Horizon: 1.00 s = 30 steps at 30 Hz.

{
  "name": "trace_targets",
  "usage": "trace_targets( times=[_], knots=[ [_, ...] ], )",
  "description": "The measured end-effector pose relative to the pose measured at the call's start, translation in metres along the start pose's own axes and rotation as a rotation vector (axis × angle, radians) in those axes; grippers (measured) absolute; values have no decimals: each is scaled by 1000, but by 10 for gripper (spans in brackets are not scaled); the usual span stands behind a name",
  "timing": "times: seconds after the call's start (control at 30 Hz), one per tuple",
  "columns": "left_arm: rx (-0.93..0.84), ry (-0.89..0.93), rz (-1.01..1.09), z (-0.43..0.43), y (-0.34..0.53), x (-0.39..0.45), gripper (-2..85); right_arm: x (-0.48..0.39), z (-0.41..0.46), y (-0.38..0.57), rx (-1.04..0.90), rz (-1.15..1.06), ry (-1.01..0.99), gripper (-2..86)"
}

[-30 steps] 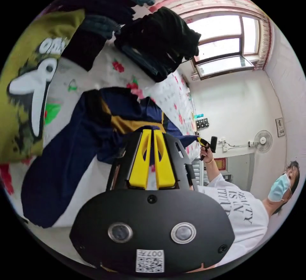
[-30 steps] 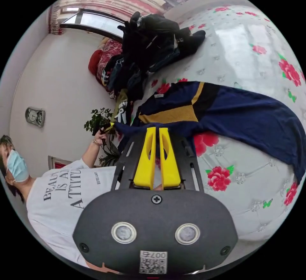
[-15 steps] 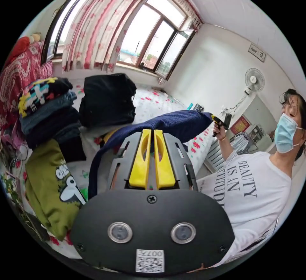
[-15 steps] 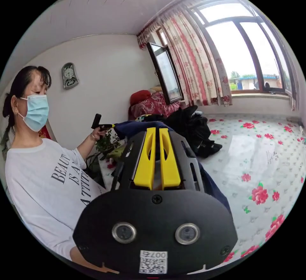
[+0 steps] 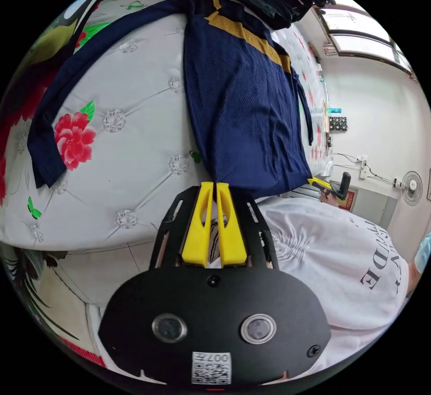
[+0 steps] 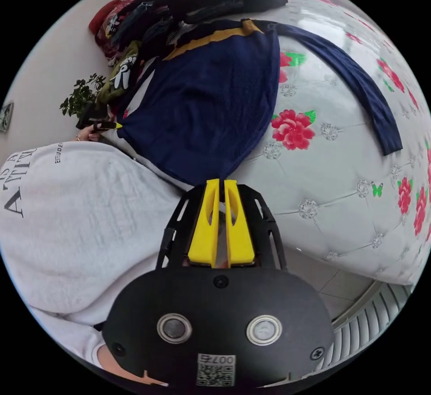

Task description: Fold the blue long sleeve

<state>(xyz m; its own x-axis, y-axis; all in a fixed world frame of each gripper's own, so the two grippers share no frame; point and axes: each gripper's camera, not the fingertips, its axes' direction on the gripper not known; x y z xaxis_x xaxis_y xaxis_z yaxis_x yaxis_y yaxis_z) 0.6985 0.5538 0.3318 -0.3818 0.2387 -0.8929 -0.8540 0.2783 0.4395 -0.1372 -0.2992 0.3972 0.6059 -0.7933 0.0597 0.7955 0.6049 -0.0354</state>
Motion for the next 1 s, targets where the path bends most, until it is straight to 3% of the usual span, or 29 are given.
trace_targets(
  times=[0.23, 0.4, 0.5, 0.57, 0.7, 0.8, 0.9, 1.0],
  knots=[
    [69, -42, -11, 27, 42, 3, 100, -6, 10, 8, -2, 30, -22, 30],
    [81, -133, 28, 59, 73, 20, 109, -13, -2, 4, 56, 6, 63, 59],
    [-12, -198, 27, 103, 72, 25, 54, -10, 12, -14, 53, 9, 42, 63],
    [-40, -384, -10, 118, 68, 31, 2, -13, 32, -27, 15, -6, 37, 57],
    [-233, -434, 60, 141, 73, 32, -8, -23, 61, -25, -96, -19, 177, 14],
    [-395, -612, 81, 159, 104, 12, -8, -11, 58, -12, -143, 11, 58, 9],
    [-277, -526, -10, 136, 125, -9, -5, 7, 29, -14, -67, 83, 86, 23],
    [-1, -387, -126, 84, 108, -23, 18, 26, -13, -57, 106, 116, 135, 52]
  ],
)
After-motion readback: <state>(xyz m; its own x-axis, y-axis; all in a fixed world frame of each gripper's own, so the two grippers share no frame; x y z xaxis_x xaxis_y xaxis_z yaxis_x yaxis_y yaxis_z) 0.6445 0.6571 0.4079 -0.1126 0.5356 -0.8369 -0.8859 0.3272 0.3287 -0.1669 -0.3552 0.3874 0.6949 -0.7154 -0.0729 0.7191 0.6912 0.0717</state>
